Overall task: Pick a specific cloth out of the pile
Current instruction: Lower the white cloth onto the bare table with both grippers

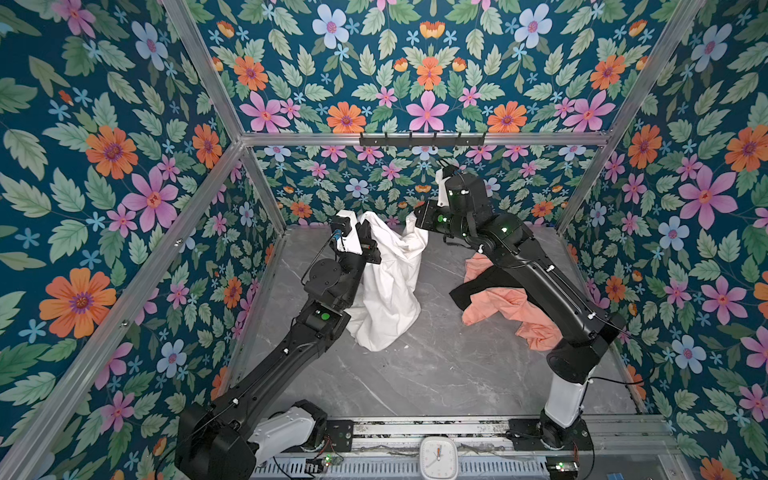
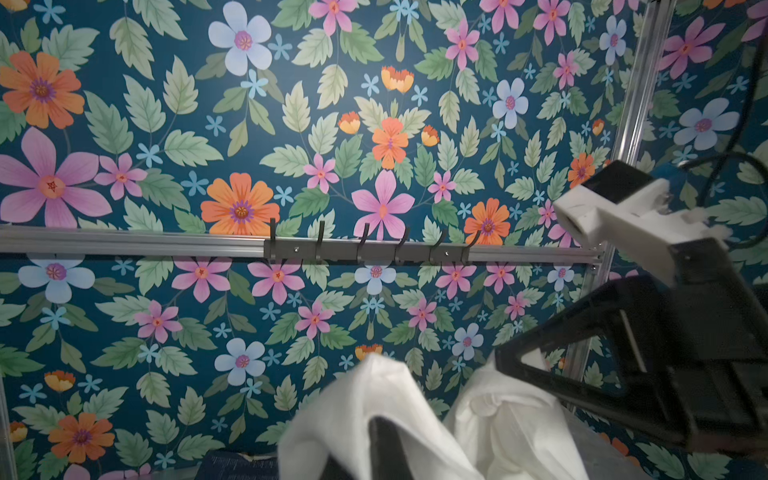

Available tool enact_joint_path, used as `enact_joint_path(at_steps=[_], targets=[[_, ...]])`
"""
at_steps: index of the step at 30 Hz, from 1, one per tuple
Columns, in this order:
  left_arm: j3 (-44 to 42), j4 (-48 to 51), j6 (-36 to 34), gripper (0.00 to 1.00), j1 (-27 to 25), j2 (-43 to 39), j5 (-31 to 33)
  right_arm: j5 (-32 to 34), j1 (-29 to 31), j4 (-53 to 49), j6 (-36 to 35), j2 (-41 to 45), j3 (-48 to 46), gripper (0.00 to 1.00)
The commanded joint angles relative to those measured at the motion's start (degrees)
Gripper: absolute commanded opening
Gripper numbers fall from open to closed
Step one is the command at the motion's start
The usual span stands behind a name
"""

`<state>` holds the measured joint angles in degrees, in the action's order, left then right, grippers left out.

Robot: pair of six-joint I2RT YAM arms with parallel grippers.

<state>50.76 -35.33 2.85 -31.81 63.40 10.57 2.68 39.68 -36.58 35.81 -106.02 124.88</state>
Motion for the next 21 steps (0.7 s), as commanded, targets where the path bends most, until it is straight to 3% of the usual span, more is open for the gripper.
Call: enact_joint_path(at_steps=[1, 14, 21], targets=[[-2.18, 1.57, 1.94, 0.0, 0.73, -1.44, 1.58, -0.66, -0.05, 2.61, -0.21, 0.63, -2.12, 0.0], [-11.97, 17.32, 7.17, 0.0, 1.84, -10.41, 6.3, -4.22, -0.13, 5.28, 1.44, 2.02, -15.0, 0.0], [-15.63, 26.14, 13.76, 0.0, 1.84, -12.82, 7.55, -5.58, 0.04, 6.69, 2.84, 3.94, -23.78, 0.0]])
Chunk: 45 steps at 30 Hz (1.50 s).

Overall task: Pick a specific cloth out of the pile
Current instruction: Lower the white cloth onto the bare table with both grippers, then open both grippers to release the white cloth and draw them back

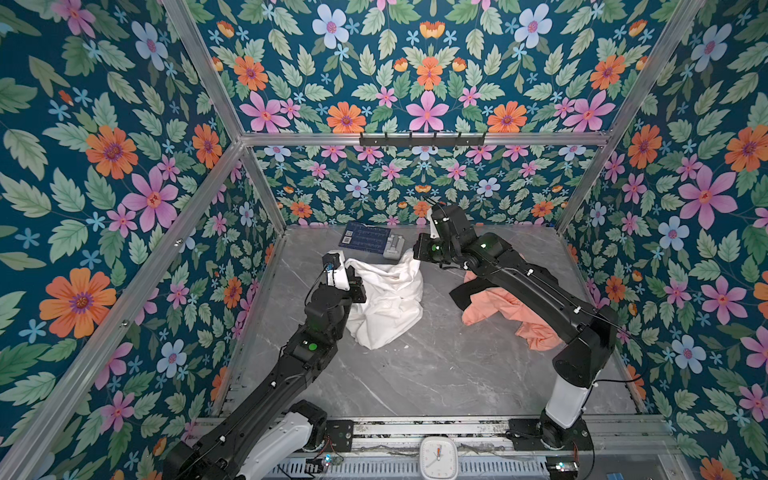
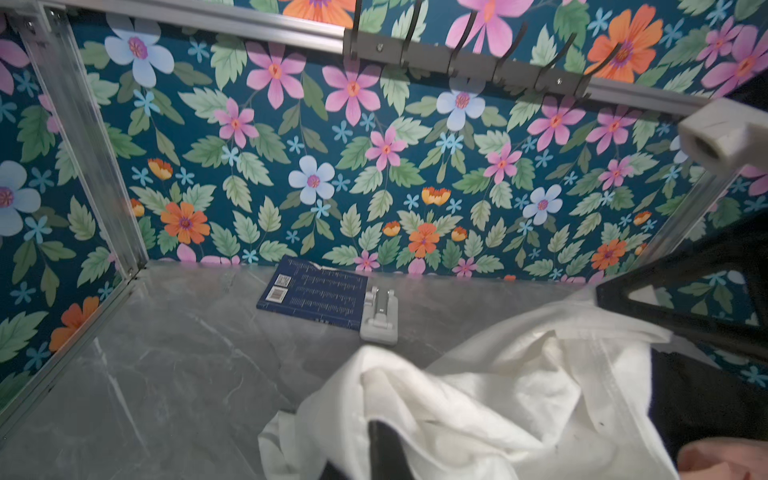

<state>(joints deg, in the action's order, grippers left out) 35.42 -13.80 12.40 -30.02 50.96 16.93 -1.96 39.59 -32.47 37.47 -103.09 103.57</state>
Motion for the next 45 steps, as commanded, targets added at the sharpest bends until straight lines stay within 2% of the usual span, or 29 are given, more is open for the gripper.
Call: enact_joint_path(at_steps=[1, 6, 13, 19, 26, 33, 45], targets=[[-0.27, 6.66, 5.79, 0.0, 0.05, -0.17, 1.26, -0.94, 0.14, 2.92, 1.36, 1.37, -4.1, 0.0], [-2.3, 13.09, 12.58, 0.0, 0.03, 0.44, -0.9, -1.3, 0.64, 4.9, 2.49, 2.62, -11.88, 0.0], [-7.43, 14.62, 21.71, 0.0, -0.04, 1.9, -2.25, 0.45, 0.48, 5.65, 2.69, 2.74, -19.9, 0.0], [-9.91, 16.79, 25.4, 0.0, -0.13, 4.92, -1.75, 0.66, 0.31, 6.41, 2.82, 1.36, -24.47, 0.0], [-12.35, 16.68, 28.53, 0.0, -0.21, 5.81, -1.29, 0.81, 0.16, 7.22, 3.46, 0.28, -29.2, 0.0], [-14.96, 12.58, 30.04, 0.0, -0.21, 9.33, -1.78, 0.98, 0.13, 8.47, 4.28, 0.47, -33.78, 0.0], [-11.61, 3.47, 26.96, 0.0, -0.22, 18.74, -3.37, 3.72, 0.12, 10.49, 5.83, 7.13, -42.77, 0.0]])
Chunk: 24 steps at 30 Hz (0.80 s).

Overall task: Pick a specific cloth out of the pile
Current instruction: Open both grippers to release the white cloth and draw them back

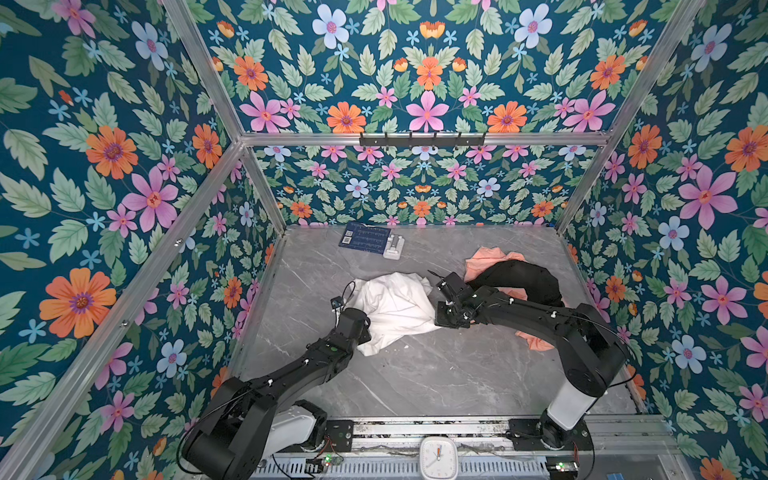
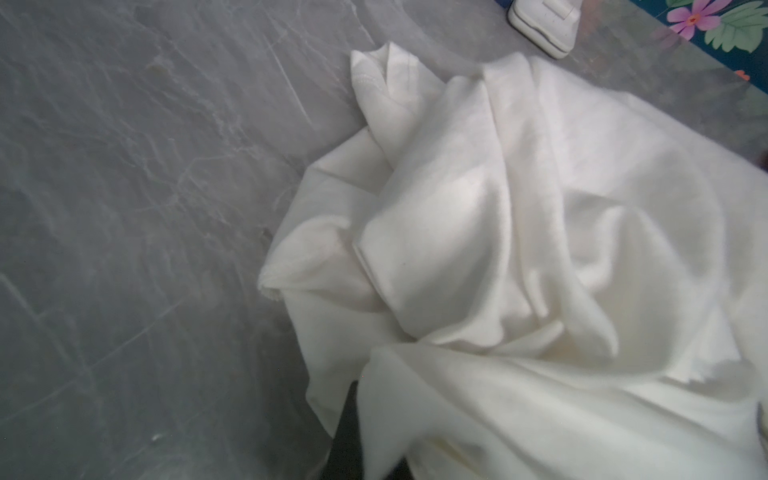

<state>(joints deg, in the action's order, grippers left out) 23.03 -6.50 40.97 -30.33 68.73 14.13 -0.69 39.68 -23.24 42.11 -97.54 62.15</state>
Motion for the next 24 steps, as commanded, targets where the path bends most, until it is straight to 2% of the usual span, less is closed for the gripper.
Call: enact_joint_path(at_steps=[1, 6, 7, 10, 11, 12, 13, 15, 17, 20, 21, 22, 24], targets=[[1.29, -4.41, -1.9, 0.0, 0.08, 1.52, -1.04, 2.88, 0.03, 1.64, 1.54, 1.96, -2.38, 0.0], [2.89, -5.88, -3.8, 0.0, 0.08, 3.03, -2.69, 4.36, 0.07, 2.63, 2.24, 8.06, -5.86, 0.0], [3.11, -5.81, -4.37, 0.06, 0.09, 2.86, -2.75, 4.47, 0.3, 2.93, 2.21, 9.14, -6.32, 0.09], [4.48, -2.64, -6.99, 0.7, 0.09, -0.27, -0.37, 6.02, 0.74, 4.41, 1.28, 13.62, -7.59, 0.49], [5.02, -0.71, -8.05, 0.92, 0.09, -2.3, 2.02, 6.65, 0.84, 5.78, 0.2, 15.84, -8.52, 0.59], [5.44, 0.64, -9.13, 1.0, 0.09, -4.42, 4.0, 7.32, 0.91, 7.84, -1.46, 18.22, -9.61, 0.81], [5.85, 2.42, -10.67, 1.0, 0.09, -7.26, 6.55, 9.63, 1.49, 10.19, -4.07, 21.17, -11.15, 0.99], [6.25, 4.83, -13.89, 1.0, 0.09, -12.8, 10.66, 17.2, 3.4, 15.76, -12.27, 27.37, -15.02, 0.99], [5.18, 4.92, -18.31, 1.0, 0.09, -18.33, 14.98, 21.91, 4.0, 23.66, -23.02, 33.32, -20.85, 0.99], [-0.06, -0.14, -20.89, 1.0, 0.16, -24.36, 21.36, 28.4, 3.72, 32.79, -35.62, 41.75, -29.55, 0.99], [-2.26, -3.38, -24.14, 1.0, 0.1, -25.9, 22.47, 29.13, 2.85, 36.25, -39.53, 43.63, -32.59, 0.99], [-4.32, -6.38, -28.79, 1.0, 0.14, -27.92, 21.05, 29.41, 1.5, 39.6, -42.38, 45.61, -35.83, 0.99], [-5.28, -5.83, -31.35, 1.0, 0.18, -31.53, 11.65, 29.52, -2.24, 40.13, -42.05, 48.81, -38.87, 0.99]])
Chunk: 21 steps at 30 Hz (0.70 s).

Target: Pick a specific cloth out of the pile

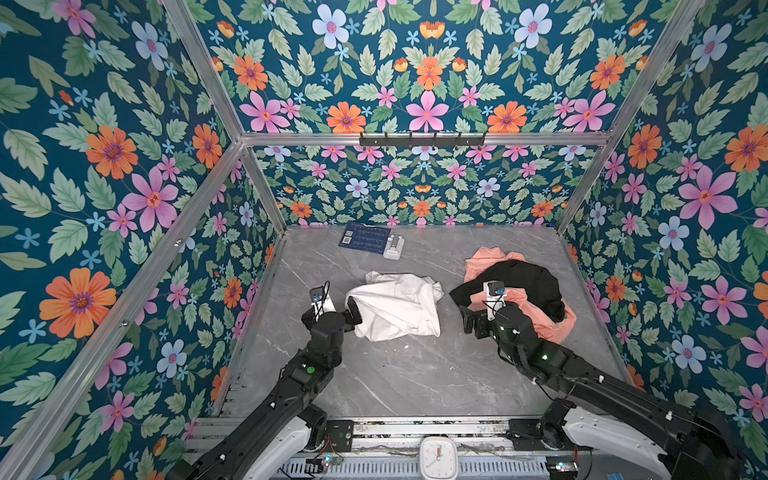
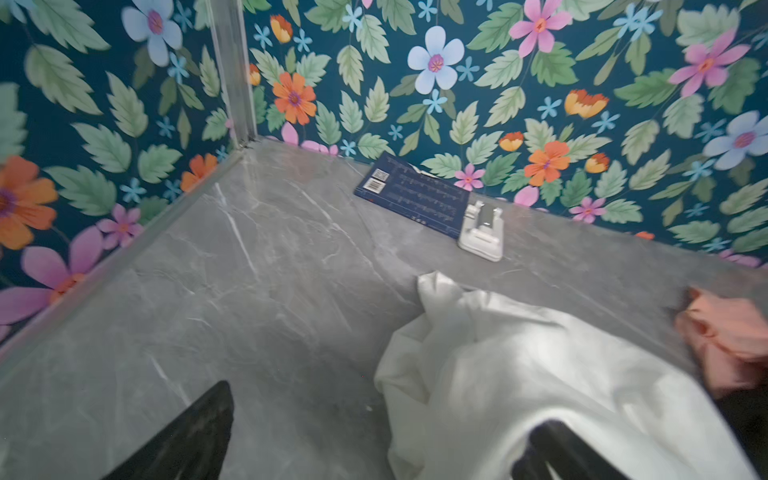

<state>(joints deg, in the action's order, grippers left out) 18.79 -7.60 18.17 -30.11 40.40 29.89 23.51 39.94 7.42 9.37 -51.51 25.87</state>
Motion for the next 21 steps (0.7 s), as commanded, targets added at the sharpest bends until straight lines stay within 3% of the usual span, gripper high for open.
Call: enact_joint_path(at_steps=[1, 4, 8, 12, 16, 19, 20, 21], targets=[[0.02, -2.63, -9.63, 1.0, -0.04, -4.71, -10.99, 5.09, -4.23, 6.6, -8.08, 4.31, -2.47, 0.99], [6.14, 8.12, -5.42, 1.0, -0.04, -5.58, -26.11, 1.06, -6.86, -2.63, -7.24, 8.1, -0.7, 0.99], [17.49, 31.69, -4.5, 0.99, -0.02, 1.09, -44.75, 1.55, -6.9, -13.36, -6.38, 10.59, 4.24, 0.99], [17.85, 29.75, 1.1, 0.99, -0.85, 2.55, -59.67, 0.69, -6.98, -20.13, -7.07, 10.3, 8.24, 0.99], [23.66, 34.91, -1.95, 1.0, -0.18, 11.0, -65.08, -0.43, -6.98, -22.89, -7.61, 9.5, 10.3, 0.99], [23.17, 25.71, 2.03, 1.0, 2.66, 14.71, -79.72, -1.54, -6.98, -23.26, -8.11, 9.02, 10.29, 0.99], [23.81, 24.98, 1.43, 1.0, 3.36, 15.14, -79.57, -1.6, -6.98, -23.16, -8.3, 8.97, 10.15, 0.99], [24.67, 25.5, -0.26, 1.0, 4.3, 14.78, -72.98, -1.04, -6.98, -21.99, -8.87, 8.83, 9.28, 0.99]])
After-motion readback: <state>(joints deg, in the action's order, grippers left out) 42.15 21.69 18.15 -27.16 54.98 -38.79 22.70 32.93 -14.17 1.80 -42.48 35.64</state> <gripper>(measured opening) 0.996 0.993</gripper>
